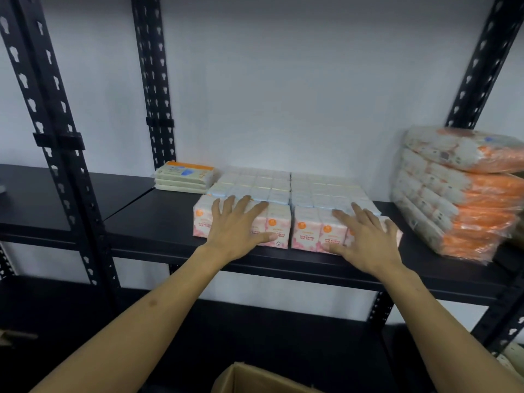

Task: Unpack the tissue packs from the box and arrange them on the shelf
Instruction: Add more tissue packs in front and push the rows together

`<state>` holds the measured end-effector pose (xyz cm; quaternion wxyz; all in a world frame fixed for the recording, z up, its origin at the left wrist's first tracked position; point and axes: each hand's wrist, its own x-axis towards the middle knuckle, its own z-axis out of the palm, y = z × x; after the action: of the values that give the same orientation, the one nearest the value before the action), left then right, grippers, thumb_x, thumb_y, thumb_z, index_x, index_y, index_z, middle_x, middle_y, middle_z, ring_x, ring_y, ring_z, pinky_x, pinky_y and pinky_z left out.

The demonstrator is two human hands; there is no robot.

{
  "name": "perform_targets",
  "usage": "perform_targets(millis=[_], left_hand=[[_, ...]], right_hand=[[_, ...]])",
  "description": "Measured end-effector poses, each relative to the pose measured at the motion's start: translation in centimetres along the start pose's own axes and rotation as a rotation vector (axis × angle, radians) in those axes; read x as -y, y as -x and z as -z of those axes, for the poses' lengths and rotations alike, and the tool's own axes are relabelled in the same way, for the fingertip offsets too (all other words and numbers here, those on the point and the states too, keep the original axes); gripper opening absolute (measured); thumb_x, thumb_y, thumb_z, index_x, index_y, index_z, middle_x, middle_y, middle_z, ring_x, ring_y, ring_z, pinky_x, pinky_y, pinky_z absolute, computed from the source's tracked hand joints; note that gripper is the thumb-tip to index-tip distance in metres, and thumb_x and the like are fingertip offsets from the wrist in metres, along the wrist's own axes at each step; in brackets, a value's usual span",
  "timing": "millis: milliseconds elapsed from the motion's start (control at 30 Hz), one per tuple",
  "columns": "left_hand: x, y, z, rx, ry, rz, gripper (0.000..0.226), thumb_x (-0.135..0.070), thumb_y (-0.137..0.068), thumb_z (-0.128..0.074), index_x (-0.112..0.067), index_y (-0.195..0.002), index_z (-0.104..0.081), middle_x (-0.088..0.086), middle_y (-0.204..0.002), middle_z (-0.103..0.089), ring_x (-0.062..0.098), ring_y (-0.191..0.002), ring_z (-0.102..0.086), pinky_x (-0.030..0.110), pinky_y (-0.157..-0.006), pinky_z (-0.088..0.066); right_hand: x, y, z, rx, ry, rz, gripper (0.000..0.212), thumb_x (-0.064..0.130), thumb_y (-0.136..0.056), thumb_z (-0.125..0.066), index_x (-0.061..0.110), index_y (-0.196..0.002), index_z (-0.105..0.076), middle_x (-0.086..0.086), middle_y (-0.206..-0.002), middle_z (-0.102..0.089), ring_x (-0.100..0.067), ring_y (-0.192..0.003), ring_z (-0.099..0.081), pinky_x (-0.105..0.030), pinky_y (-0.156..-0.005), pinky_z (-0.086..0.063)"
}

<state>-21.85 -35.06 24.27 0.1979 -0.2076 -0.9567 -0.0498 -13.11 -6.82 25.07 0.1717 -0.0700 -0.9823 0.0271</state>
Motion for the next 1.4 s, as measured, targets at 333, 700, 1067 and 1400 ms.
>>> perform_targets(millis=[333,700,1067,1400], left_hand=[[0.3,-0.7,-0.9,-0.024,0.011,-0.011,0.085,-0.086,-0.083,-0.037,-0.047,-0.156,-0.021,-0.004,-0.167,-0.020,0.034,-0.153,-0.011,0.061,-0.121,-0.001],[0.8,-2.0,2.1,0.163,0.056,-0.029,0.087,-0.089,-0.082,-0.030,-0.048,-0.157,-0.013,-0.002,-0.170,-0.010,0.035,-0.154,-0.010,0.064,-0.121,-0.009],[6.4,-3.7,3.8,0.133,0.661,0.494,0.064,-0.051,-0.101,-0.052,-0.012,-0.151,-0.041,0.011,-0.149,-0.051,0.032,-0.133,-0.051,0.040,-0.102,-0.044],[6.2,-3.7,2.3,-0.002,0.737,0.583,0.065,-0.048,-0.097,-0.060,-0.008,-0.147,-0.045,0.013,-0.146,-0.053,0.033,-0.132,-0.050,0.037,-0.099,-0.043]], right_hand=[[-0.5,-0.6,-1.5,-0.102,0.078,0.041,0.085,0.082,-0.080,-0.047,0.048,-0.154,-0.021,0.005,-0.167,-0.015,-0.022,-0.152,-0.019,-0.059,-0.116,-0.016],[-0.4,-1.9,2.6,0.080,0.012,0.009,0.099,0.095,-0.068,-0.042,0.048,-0.153,-0.025,0.011,-0.164,-0.026,-0.020,-0.148,-0.029,-0.060,-0.113,-0.025],[-4.2,-2.3,1.0,-0.014,-0.967,-0.301,0.076,0.063,-0.061,-0.080,0.029,-0.126,-0.061,0.009,-0.112,-0.070,-0.012,-0.094,-0.071,-0.033,-0.083,-0.057],[-5.3,-3.6,-0.7,-0.023,-0.895,-0.292,0.095,0.083,-0.052,-0.077,0.035,-0.132,-0.058,0.010,-0.118,-0.069,-0.015,-0.103,-0.069,-0.046,-0.096,-0.055]])
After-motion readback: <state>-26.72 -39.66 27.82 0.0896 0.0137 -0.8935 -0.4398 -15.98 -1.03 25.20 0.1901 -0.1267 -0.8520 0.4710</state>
